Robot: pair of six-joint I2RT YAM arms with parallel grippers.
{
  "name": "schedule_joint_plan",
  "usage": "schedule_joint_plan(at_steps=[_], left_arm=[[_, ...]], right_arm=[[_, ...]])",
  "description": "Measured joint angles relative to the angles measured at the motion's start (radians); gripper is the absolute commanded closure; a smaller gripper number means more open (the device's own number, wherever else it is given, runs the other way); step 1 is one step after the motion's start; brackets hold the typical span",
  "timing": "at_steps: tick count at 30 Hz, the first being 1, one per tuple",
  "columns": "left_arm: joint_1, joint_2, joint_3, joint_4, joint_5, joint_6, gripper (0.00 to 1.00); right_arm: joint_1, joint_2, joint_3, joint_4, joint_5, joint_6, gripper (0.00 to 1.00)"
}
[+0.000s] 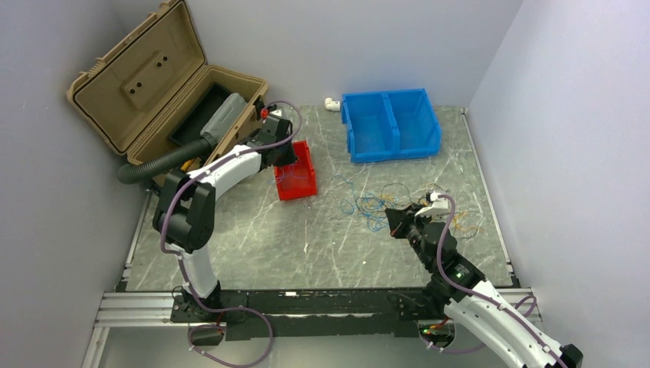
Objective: Untangle the cables
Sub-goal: Place the cable in the bin, then pick up the cable at the center of the board.
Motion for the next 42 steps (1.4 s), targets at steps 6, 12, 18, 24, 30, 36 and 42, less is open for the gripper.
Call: schedule_joint_plan(at_steps=[6,12,18,24,30,36,42], left_arm=[[0.0,0.0,0.01,-0.032,0.003,0.035,0.43],[0.0,-0.027,0.023,-0.066,0.024,0.074,0.33],[-0.003,-0.236,-0.106,-0.051,0.089,0.129,0.01],[-0.047,-0.556,-0.416,0.13,0.22,0.158,0.01],[-0.203,-0.715,-0.602,0.282,0.252,0.244,0.01],[-0.299,-0.841,-0.793,0.46,0.273,0.32,0.01],[-0.306,-0.914,-0.872,0.584,0.3,0.385,0.01]], right_arm=[[0.0,0.003,0.0,0.0,0.0,0.003,1.0],[0.0,-0.021,0.0,-0.012,0.0,0.011,1.0],[0.0,-0.031,0.0,-0.021,0.0,0.017,1.0],[0.0,0.045,0.016,-0.019,-0.061,-0.004,1.0],[0.003,0.245,0.132,-0.003,-0.226,-0.059,1.0],[0.026,0.319,0.179,0.06,-0.341,-0.064,1.0],[0.029,0.35,0.188,0.083,-0.346,-0.062,1.0]])
